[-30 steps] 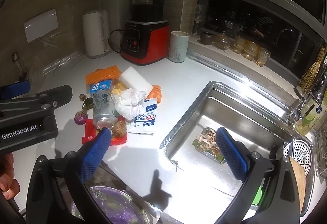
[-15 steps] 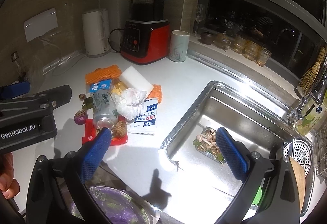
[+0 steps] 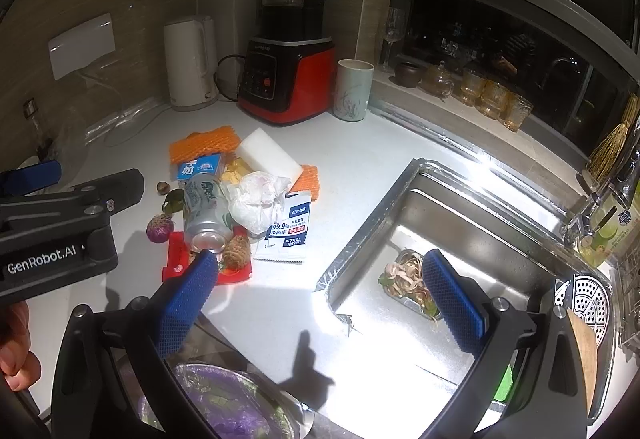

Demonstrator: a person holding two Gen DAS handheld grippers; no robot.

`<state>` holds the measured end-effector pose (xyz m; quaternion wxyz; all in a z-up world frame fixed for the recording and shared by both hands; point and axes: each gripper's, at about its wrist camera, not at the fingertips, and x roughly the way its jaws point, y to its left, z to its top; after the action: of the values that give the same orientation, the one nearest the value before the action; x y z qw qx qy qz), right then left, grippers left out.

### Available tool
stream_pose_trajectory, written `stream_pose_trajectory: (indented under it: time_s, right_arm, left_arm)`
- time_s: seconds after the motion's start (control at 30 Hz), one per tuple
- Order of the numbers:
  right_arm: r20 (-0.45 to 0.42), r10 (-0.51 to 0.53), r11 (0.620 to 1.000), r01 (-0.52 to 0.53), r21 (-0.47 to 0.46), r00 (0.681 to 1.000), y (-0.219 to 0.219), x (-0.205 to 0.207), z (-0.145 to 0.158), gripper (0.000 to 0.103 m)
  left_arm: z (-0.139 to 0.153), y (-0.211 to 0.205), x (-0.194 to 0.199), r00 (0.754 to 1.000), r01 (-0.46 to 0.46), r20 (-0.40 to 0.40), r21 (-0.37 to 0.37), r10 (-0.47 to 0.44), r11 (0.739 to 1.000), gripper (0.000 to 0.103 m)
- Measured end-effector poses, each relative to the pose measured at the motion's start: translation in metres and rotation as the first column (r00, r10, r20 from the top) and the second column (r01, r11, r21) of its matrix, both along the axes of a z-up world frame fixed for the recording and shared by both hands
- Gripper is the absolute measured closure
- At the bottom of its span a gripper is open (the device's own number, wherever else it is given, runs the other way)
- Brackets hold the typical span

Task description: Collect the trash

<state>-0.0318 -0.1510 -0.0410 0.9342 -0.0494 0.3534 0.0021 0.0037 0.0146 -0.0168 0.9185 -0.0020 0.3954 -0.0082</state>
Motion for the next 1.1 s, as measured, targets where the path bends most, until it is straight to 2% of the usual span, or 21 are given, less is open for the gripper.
stream_pose_trajectory:
  time_s: [0.63, 1.1]
  right_arm:
    - [-0.004, 0.000, 1.000, 0.000, -0.001, 1.000, 0.001, 0.000, -0.001, 0.002]
    - [-0.028, -0.001, 1.000, 0.001, 0.004, 1.000, 0.005, 0.008, -0.011, 0.002]
  left_arm:
    - [-0.003, 0.002, 0.002, 1.000, -0.001, -0.012, -0.007, 0.001, 1.000, 0.008]
    - [-0.009, 0.013, 0.017, 0.999, 0.005, -0.039, -0.016, -0.006, 1.000, 0.008]
